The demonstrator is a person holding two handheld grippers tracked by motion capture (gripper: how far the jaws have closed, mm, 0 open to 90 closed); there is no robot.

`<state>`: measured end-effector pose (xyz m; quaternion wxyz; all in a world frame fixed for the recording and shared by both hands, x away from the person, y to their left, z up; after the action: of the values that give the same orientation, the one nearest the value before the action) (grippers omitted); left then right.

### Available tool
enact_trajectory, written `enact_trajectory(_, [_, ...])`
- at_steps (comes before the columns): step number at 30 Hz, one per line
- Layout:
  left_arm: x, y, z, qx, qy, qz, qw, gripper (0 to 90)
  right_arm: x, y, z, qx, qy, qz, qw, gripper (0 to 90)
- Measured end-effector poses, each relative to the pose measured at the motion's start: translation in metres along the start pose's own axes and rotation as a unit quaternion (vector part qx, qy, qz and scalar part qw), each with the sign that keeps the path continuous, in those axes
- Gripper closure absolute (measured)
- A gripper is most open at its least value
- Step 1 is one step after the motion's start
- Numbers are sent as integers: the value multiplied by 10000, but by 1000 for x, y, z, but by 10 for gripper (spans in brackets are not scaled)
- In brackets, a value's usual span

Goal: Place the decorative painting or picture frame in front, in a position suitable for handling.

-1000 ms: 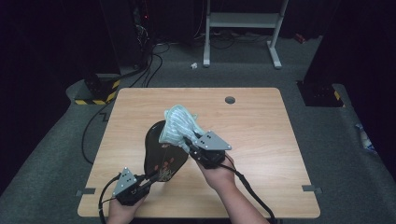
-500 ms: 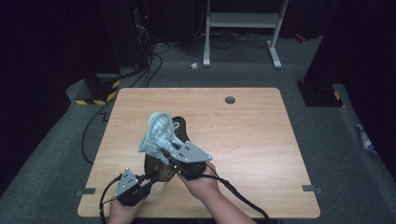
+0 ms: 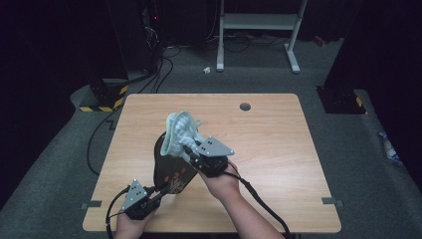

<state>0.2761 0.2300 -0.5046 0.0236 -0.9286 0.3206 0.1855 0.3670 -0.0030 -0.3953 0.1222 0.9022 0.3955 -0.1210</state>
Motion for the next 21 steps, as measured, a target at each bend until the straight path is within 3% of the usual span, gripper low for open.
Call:
enact_trajectory(3, [0,0,0,8,9,-6,10000,763,5,19,4,137,-132,240,9995,697])
enact_trajectory(8, [1,1,0,28,12,-55,10000,761,9,32,7,253,-215,374,9988,697])
enact_trajectory(12, [3,3,0,25,40,-107,9999,761,6,22,2,151,-111,265,9995,697])
enact_trajectory(16, [5,3,-1,44,20,-135,9999,761,-1,6,-6,13,67,4,10000,695])
enact_trajectory(21, [7,4,-2,32,32,-179,9998,760,-7,-27,-12,-292,248,-422,9984,693])
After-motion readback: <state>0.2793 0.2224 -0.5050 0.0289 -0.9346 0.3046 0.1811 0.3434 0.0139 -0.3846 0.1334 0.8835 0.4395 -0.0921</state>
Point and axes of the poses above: each handheld gripper's, and its own axes: x roughly forward along the jaws, z roughly out of its underside, y roughly to its right, the point moved 1 cm from there along x, roughly forward along the jaws, and after that the axes turned 2 degrees about -x, right-handed, at the moved point
